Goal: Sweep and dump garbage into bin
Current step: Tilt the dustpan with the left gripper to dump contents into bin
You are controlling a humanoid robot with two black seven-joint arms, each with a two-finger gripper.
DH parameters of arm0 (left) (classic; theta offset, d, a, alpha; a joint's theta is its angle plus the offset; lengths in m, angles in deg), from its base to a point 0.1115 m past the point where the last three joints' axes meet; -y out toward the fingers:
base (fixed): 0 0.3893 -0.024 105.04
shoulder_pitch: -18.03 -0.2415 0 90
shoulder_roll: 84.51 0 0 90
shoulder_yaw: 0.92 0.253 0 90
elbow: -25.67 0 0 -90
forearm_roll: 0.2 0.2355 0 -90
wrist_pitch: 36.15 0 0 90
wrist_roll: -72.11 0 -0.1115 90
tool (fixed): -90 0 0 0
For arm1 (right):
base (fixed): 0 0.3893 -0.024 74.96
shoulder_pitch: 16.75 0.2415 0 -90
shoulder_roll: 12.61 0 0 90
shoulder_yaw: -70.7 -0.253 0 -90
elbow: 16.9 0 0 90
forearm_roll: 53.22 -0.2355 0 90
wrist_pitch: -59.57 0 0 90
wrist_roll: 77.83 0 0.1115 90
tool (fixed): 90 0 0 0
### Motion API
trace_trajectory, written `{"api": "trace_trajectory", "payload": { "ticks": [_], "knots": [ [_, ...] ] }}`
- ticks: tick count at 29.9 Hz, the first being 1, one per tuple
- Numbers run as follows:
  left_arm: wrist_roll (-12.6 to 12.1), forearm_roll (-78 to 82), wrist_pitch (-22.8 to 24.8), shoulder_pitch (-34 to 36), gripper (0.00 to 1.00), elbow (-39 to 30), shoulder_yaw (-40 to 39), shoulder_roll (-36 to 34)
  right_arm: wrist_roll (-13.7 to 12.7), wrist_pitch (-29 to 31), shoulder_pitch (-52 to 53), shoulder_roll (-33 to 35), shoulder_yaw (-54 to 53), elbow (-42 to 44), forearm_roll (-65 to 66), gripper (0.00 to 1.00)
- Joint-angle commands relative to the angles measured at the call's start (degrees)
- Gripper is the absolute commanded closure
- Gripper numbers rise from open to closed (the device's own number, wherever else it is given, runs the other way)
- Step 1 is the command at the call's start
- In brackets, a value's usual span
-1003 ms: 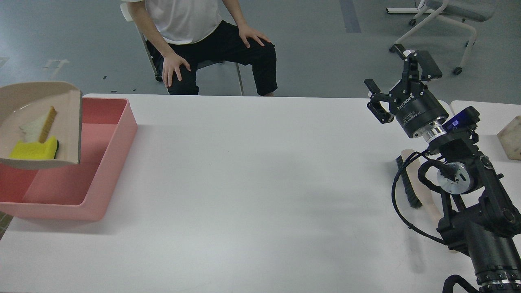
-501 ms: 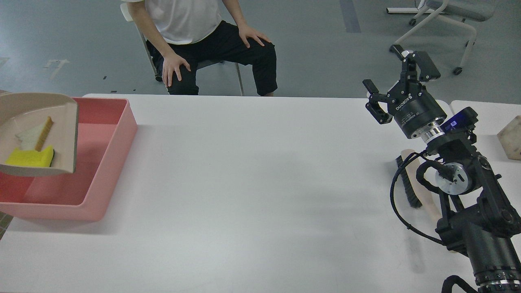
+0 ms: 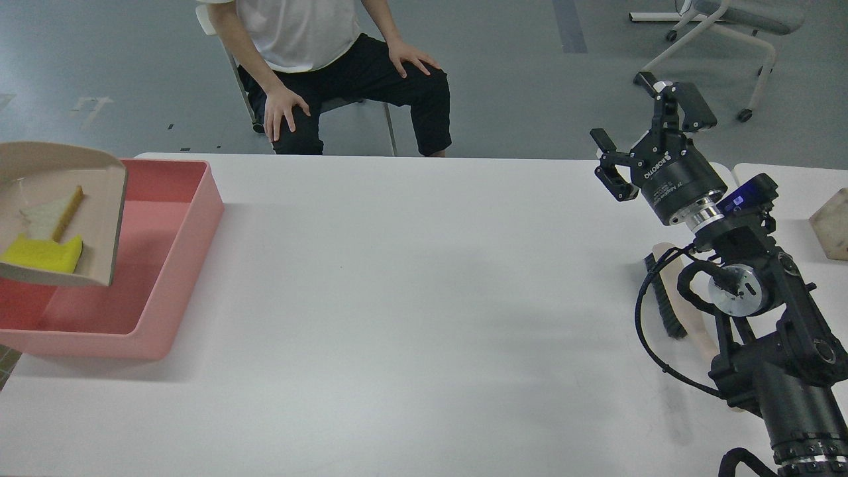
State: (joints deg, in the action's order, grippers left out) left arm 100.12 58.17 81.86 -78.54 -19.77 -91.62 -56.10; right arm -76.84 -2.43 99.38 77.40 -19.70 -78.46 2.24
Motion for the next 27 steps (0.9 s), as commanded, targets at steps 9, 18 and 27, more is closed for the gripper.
{"api": "trace_trajectory", "payload": {
  "ticks": [9, 18, 27],
  "knots": [
    [0.0, 7.4, -0.2, 2.4, 0.77, -0.6, 0.0, -1.9, 0.1, 0.0, -0.9, 0.5, 0.2, -0.2, 0.0, 0.00],
    [0.0, 7.5, -1.3, 2.3, 0.77, -1.8, 0.0, -4.7, 0.1, 0.0, -1.3, 0.3, 0.3, -0.3, 0.1, 0.00],
    [0.0, 12.3, -4.5, 2.0, 0.77, -7.2, 0.4, -7.2, 0.1, 0.0, -1.3, 0.3, 0.3, -0.7, 0.0, 0.00]
  ]
}}
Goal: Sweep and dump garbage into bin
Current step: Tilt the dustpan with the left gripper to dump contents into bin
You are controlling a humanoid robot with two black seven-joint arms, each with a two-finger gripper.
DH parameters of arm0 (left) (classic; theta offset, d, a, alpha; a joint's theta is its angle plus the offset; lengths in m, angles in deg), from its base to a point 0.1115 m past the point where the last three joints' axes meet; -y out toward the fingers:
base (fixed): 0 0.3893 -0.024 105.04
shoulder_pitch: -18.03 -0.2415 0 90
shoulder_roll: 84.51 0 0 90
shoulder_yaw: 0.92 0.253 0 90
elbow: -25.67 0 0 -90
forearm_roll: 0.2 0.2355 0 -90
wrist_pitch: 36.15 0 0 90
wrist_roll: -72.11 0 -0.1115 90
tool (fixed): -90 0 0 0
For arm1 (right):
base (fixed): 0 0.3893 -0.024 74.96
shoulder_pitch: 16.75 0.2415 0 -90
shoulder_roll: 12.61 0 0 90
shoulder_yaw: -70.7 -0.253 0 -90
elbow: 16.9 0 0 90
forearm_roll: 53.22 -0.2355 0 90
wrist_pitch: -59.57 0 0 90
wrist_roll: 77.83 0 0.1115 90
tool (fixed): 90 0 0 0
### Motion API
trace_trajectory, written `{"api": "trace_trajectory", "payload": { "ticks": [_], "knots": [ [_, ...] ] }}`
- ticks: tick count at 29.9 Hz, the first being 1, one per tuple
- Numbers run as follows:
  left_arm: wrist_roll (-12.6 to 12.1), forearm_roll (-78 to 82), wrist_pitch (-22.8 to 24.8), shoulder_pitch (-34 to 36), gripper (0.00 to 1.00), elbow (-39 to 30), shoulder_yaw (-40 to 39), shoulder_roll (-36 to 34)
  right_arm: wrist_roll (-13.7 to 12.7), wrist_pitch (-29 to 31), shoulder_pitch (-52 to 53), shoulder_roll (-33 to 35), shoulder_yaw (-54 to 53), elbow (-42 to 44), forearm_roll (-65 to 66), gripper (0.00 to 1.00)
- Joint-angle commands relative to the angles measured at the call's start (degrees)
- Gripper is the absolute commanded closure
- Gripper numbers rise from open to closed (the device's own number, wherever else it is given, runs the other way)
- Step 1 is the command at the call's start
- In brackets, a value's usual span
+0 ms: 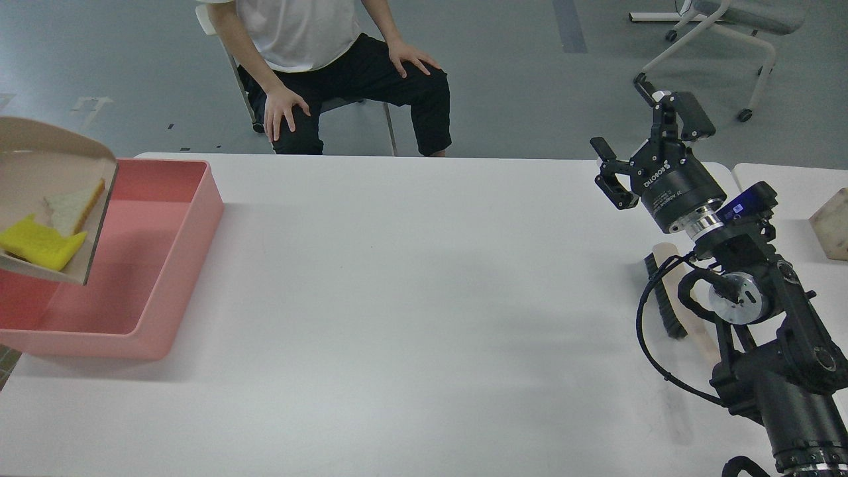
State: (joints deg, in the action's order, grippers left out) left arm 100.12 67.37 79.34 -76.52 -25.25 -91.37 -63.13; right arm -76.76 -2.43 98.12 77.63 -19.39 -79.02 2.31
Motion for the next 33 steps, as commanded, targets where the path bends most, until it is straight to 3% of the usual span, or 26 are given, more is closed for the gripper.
{"api": "trace_trajectory", "payload": {
  "ticks": [1, 8, 20, 24, 31, 33],
  "knots": [
    [0.0, 4.1, -2.5, 0.0, 0.77, -2.0, 0.2, -0.2, 0.0, 0.0, -0.1, 0.1, 0.0, -0.1, -0.1, 0.00],
    [0.0, 9.9, -6.6, -0.1, 0.77, -3.1, 0.2, -0.2, 0.0, 0.0, -0.4, 0.2, -0.1, -0.3, -0.1, 0.00],
    [0.0, 8.5, -6.6, 2.0, 0.77, -3.1, 0.5, -2.1, 0.0, 0.0, -0.5, 0.2, -0.2, -0.4, -0.1, 0.00],
    [0.0, 3.6, -5.6, 4.6, 0.77, -2.9, 0.5, -3.3, 0.0, 0.0, -0.5, 0.3, -0.1, -0.5, -0.1, 0.00],
    [0.0, -12.0, 2.5, 8.0, 0.77, -4.1, 0.3, -2.8, 0.0, 0.0, -0.9, 1.2, -0.3, -0.8, -0.1, 0.00],
    [0.0, -18.1, 2.5, 8.2, 0.77, -5.2, 0.1, -2.8, 0.0, 0.0, -1.0, 1.4, -0.4, -0.8, -0.1, 0.00]
  ]
}}
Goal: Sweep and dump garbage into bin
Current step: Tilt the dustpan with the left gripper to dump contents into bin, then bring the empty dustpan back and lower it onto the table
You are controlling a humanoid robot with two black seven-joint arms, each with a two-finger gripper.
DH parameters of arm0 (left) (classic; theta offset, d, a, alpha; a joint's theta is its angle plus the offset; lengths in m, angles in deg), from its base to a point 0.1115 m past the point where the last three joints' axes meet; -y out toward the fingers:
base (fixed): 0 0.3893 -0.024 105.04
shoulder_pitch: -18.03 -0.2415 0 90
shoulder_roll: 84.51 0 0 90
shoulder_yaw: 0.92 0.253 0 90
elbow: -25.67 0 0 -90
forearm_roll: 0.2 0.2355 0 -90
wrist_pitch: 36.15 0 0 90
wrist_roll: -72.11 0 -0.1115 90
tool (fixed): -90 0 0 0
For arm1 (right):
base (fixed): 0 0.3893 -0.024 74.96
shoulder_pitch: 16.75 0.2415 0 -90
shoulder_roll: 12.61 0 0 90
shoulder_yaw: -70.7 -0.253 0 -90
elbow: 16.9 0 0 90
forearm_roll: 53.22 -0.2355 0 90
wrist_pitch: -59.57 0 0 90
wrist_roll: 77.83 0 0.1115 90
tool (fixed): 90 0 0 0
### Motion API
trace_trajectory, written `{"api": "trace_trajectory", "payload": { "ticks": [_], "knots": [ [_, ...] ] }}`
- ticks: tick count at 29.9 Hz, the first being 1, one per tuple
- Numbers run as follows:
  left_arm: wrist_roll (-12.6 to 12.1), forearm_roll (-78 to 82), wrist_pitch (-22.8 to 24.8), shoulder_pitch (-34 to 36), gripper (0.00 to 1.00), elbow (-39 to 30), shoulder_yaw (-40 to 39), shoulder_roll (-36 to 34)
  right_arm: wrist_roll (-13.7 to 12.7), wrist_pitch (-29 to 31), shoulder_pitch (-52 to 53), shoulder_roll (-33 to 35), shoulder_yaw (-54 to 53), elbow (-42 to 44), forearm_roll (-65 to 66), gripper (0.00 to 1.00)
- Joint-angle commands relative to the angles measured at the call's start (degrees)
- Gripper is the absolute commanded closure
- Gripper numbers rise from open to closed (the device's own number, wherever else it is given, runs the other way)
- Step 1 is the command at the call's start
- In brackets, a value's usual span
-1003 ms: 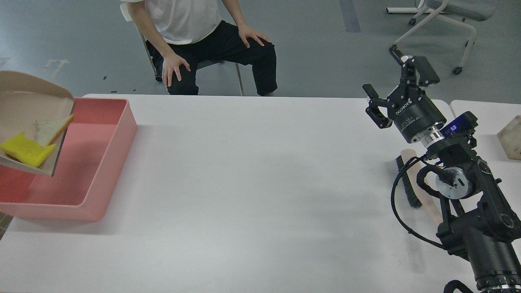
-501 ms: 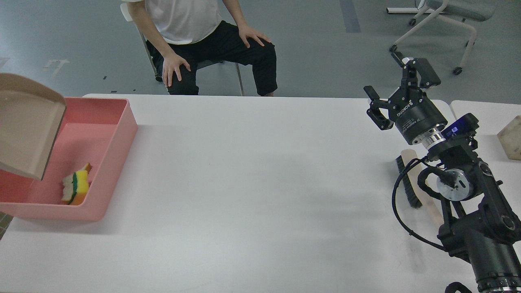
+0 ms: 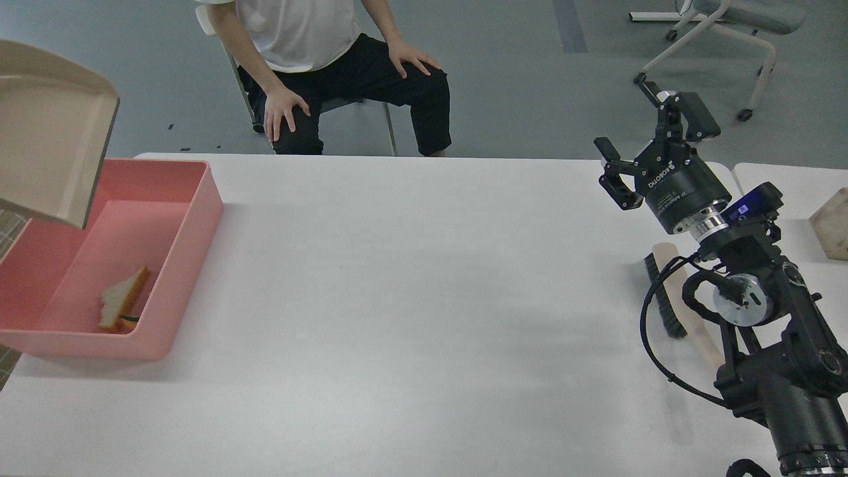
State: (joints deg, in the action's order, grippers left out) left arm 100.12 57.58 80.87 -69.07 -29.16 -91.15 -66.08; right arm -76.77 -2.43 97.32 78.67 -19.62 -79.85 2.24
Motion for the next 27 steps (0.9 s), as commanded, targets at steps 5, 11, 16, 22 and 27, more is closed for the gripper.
{"api": "trace_trajectory", "payload": {
  "ticks": [5, 11, 16, 22, 27],
  "knots": [
    [-1.1, -18.3, 1.0, 0.4, 0.77, -6.2, 0.2, 0.9, -0.1, 0.0, -1.0, 1.8, -0.6, 0.2, 0.0, 0.00],
    [-4.3, -18.0, 1.0, -0.8, 0.78, -13.7, 0.4, 9.6, 0.0, 0.0, -1.6, 2.9, -2.8, 0.2, -0.1, 0.00],
    [-8.4, -17.8, 0.8, -2.8, 0.78, -18.8, 0.8, 15.1, -0.1, 0.0, -1.6, 3.4, -3.4, 0.3, -0.1, 0.00],
    [-9.7, -16.1, -5.2, -4.6, 0.78, -25.4, 7.4, 18.9, -0.1, 0.0, -1.6, 3.6, -3.5, 0.5, -0.1, 0.00],
    [-10.8, -11.3, -11.3, -4.7, 0.78, -26.0, 13.7, 23.4, -0.1, 0.0, -1.6, 3.5, -3.5, 0.5, -0.2, 0.00]
  ]
}}
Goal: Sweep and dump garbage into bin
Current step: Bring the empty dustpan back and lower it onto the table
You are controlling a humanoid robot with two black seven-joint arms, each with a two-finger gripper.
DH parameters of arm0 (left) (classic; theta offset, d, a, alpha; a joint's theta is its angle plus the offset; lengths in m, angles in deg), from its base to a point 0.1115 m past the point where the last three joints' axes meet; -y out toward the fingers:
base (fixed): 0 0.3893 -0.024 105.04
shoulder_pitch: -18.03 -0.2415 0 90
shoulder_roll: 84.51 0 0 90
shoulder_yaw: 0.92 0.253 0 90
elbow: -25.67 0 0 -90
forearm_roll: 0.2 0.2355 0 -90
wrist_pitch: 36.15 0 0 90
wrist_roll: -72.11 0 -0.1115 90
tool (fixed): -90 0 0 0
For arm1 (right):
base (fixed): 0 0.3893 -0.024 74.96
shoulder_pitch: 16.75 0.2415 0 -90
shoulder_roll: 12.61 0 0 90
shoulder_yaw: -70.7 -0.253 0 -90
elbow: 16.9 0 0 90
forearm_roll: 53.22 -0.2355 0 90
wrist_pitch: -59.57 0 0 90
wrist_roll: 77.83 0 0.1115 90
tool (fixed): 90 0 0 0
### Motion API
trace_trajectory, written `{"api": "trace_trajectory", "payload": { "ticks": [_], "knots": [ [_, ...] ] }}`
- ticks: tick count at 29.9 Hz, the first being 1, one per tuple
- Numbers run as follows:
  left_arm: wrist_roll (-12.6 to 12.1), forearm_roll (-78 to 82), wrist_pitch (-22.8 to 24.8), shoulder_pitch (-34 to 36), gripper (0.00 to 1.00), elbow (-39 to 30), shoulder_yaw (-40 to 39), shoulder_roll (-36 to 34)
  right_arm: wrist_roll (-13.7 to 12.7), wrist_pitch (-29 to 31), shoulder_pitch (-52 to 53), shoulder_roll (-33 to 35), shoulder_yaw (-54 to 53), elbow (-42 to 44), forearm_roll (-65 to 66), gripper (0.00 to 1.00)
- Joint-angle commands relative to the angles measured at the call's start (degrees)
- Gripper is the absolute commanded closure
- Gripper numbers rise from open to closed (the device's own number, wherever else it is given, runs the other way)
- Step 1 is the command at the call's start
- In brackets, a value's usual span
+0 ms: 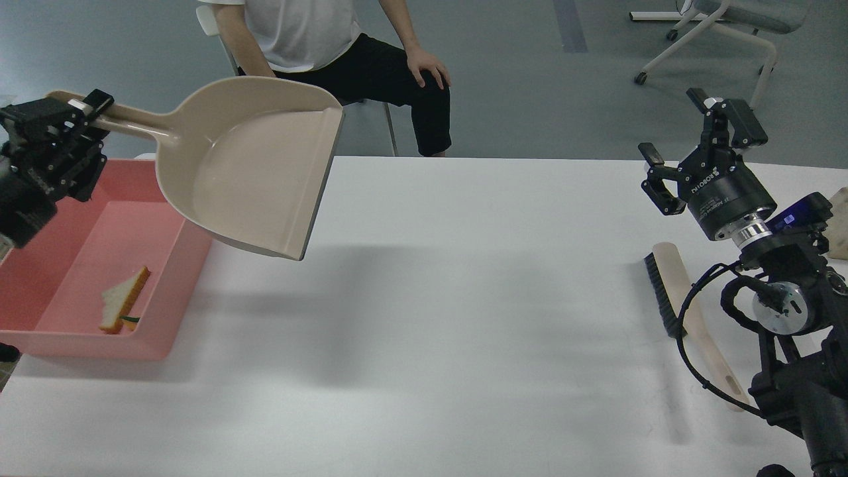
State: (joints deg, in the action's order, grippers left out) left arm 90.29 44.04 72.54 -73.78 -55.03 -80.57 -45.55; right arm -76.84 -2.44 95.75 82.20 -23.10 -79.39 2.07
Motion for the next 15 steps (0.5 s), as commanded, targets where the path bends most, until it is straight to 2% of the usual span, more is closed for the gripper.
{"api": "trace_trajectory", "payload": {
  "ticks": [1, 5, 9, 15],
  "knots": [
    [-1.0, 2.3, -3.0, 0.0, 0.78, -0.2, 3.1, 2.9, 0.0, 0.0, 0.0, -0.1, 0.0, 0.0, 0.0, 0.00],
    [-5.0, 4.6, -7.1, 0.3, 0.78, -0.2, 5.1, 5.9, 0.0, 0.0, -0.1, -0.1, 0.0, 0.0, 0.0, 0.00],
    [-6.2, 7.2, -8.4, 0.9, 0.78, -1.5, 6.3, 9.0, 0.0, 0.0, -0.1, 0.0, -0.1, 0.0, 0.0, 0.00],
    [-10.0, 12.0, -12.4, 0.2, 0.78, -8.3, 7.7, 13.4, 0.0, 0.0, -0.5, 0.7, -0.1, 0.1, -1.2, 0.00]
  ]
}}
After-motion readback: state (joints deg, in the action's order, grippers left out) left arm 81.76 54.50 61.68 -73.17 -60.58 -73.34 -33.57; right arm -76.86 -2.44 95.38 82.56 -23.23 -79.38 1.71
